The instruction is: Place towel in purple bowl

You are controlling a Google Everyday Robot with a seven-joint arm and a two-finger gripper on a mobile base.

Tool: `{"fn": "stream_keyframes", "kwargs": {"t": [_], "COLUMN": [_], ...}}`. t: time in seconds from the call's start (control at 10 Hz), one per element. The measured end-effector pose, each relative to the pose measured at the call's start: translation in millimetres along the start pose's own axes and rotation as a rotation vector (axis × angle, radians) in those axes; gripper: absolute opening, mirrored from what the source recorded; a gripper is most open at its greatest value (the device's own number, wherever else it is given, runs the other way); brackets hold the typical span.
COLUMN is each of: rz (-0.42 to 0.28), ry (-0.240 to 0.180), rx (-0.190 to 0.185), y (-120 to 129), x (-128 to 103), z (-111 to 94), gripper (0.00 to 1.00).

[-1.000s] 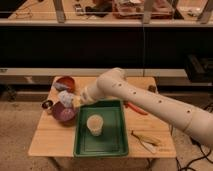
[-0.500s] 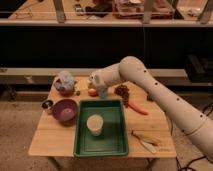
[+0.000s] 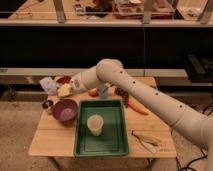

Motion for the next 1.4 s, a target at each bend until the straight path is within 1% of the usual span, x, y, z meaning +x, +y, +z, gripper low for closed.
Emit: {"fn": "stream_keyframes", "kwargs": {"t": [0.1,0.2,0.3,0.5,0.6,0.7,0.8,0.9,1.0,1.1,1.3,1.4], "rz": [0.028,0.042,0.069,0.112,0.131,0.152,0.163,0.174,0.193,0.218,0.236,0.240], "ry": [-0.038,-0.059,-0.097,-0.152,-0.177,-0.202,-0.218,-0.235,-0.261,-0.282,-0.303,-0.322], "rx": [-0.022,-0.034,-0.052,-0.079,-0.088,-0.105,-0.127,-0.152,-0.173,-0.192,-0.217,-0.239], "y": [14,21,32,50,58,71,79,86,96,109,119,125], "x": [-10,-16,-25,-34,-36,-35,-34,-33,-36,-41,-45,-50], "z": [29,44,68,96,108,116,119,121,129,135,136,139], "gripper": [0.00,0.00,0.00,0.00,0.00,0.02,0.07,0.14,0.25,0.39,0.56,0.69]}}
